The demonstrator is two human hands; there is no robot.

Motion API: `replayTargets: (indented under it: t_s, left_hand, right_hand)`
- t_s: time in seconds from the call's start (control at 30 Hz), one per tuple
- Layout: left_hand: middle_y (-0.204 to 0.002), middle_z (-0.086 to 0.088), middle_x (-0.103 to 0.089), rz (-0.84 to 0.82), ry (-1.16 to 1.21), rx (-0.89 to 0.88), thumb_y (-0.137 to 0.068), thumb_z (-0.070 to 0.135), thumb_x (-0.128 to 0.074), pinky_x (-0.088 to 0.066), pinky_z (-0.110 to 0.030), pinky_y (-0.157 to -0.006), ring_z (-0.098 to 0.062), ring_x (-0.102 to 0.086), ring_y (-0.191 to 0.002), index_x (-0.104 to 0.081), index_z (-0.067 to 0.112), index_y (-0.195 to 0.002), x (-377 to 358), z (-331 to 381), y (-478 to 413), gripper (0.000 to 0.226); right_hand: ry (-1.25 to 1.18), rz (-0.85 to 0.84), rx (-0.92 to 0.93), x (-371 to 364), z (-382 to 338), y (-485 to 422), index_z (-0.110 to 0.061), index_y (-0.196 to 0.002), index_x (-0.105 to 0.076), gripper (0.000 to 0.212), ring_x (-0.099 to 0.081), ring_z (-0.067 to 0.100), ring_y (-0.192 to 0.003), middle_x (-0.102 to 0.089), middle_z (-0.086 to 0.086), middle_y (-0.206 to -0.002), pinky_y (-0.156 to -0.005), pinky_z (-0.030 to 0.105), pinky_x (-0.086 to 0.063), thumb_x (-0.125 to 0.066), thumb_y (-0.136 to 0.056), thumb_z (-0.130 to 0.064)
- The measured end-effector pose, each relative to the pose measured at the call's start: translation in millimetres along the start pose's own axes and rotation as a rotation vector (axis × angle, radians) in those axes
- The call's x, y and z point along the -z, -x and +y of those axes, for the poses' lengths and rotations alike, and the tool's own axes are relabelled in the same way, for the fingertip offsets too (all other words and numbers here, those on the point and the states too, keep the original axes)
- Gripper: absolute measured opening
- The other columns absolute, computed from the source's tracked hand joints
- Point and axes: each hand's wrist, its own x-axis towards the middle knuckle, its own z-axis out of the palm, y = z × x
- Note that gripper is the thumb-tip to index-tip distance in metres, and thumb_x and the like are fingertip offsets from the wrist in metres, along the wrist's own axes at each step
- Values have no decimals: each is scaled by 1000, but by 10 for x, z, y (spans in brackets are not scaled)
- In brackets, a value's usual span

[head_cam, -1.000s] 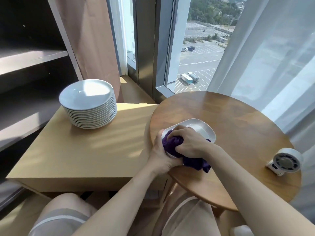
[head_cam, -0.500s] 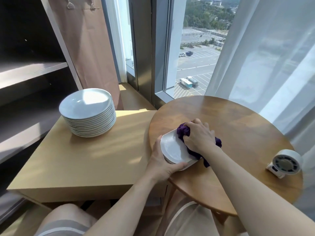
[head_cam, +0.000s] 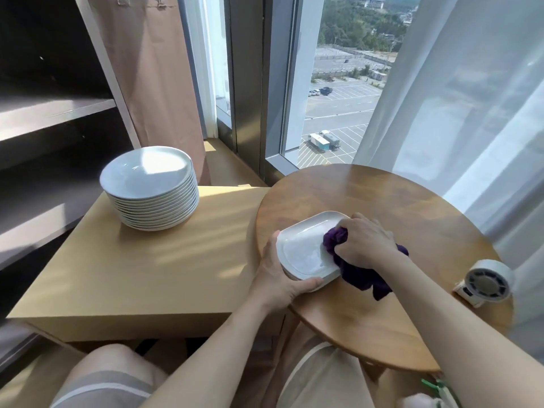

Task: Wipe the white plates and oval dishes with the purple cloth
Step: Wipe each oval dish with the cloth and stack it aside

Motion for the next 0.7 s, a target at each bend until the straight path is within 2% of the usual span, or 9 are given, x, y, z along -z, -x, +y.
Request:
replayTargets:
  t_s: [0.13,0.27,0.3,0.37,0.47,0.53,0.6,0.63,0.7]
  left_hand:
    - [-133,34,-39,6,46,-17,-48,56,-95,-32,6,-86,22,-39,-121,-18,79,-118,12,16,13,106]
    - [-127,33,-51,-13,111,-4,-45,49,-100,-40,0,-85,17,-50,-118,-21,78,-114,6,-19,-29,108]
    - [-127,33,-52,-36,111,8,-45,46,-100,-42,-2,-86,15,-52,-117,-21,73,-120,12,-28,-43,113]
    - [-135,24,-52,-84,116,52,-44,44,-100,-47,-14,-97,6,-54,-120,-13,57,-143,35,-22,-57,132]
    - [-139,15,-55,-101,150,62,-41,45,-97,-48,-34,-108,-2,-56,-124,-10,48,-151,60,-9,-57,140]
    - [-133,23,-58,-73,138,2,-43,44,-97,-50,-28,-104,8,-57,-119,-19,65,-138,59,51,-39,125]
    - [-124,37,-59,-27,126,-92,-49,40,-97,-49,-10,-91,18,-56,-113,-27,83,-119,57,96,-30,108]
    - [-122,43,-56,-16,133,-112,-50,39,-96,-46,-6,-88,21,-54,-112,-29,83,-116,58,117,-20,104]
    - [-124,41,-53,-15,131,-85,-48,49,-97,-42,-1,-86,23,-49,-114,-24,81,-117,70,146,0,105]
  right_hand:
    - [-50,-79,93,44,-77,135,-42,-114,-62,40,-39,19,-108,-45,-16,-109,-90,40,-36,-58,-77,-26]
    - [-202,-231,231,19,-342,212,-43,-89,-60,28,-46,19,-107,-49,-15,-104,-84,34,-41,-60,-78,-17]
    - [-208,-253,263,-6,-431,221,-43,-84,-59,29,-47,20,-107,-49,-14,-104,-86,36,-43,-60,-77,-15]
    - [-148,-243,318,-49,-590,217,-42,-87,-59,30,-45,22,-106,-50,-13,-106,-91,44,-45,-58,-77,-14]
    - [-115,-186,337,-92,-698,166,-41,-95,-59,32,-43,23,-105,-49,-11,-108,-92,48,-44,-58,-77,-15]
    - [-176,-152,334,-108,-682,127,-39,-88,-57,26,-46,23,-104,-50,-10,-108,-91,47,-46,-60,-76,-16]
    - [-304,-89,302,-111,-624,81,-35,-80,-57,20,-52,22,-100,-54,-8,-106,-85,40,-49,-62,-74,-17]
    - [-380,-38,272,-106,-588,59,-31,-79,-60,15,-55,22,-95,-56,-6,-102,-78,35,-49,-63,-74,-17]
    - [-520,82,156,-79,-508,-15,-23,-77,-63,3,-59,21,-83,-61,-2,-92,-65,30,-45,-64,-76,-20]
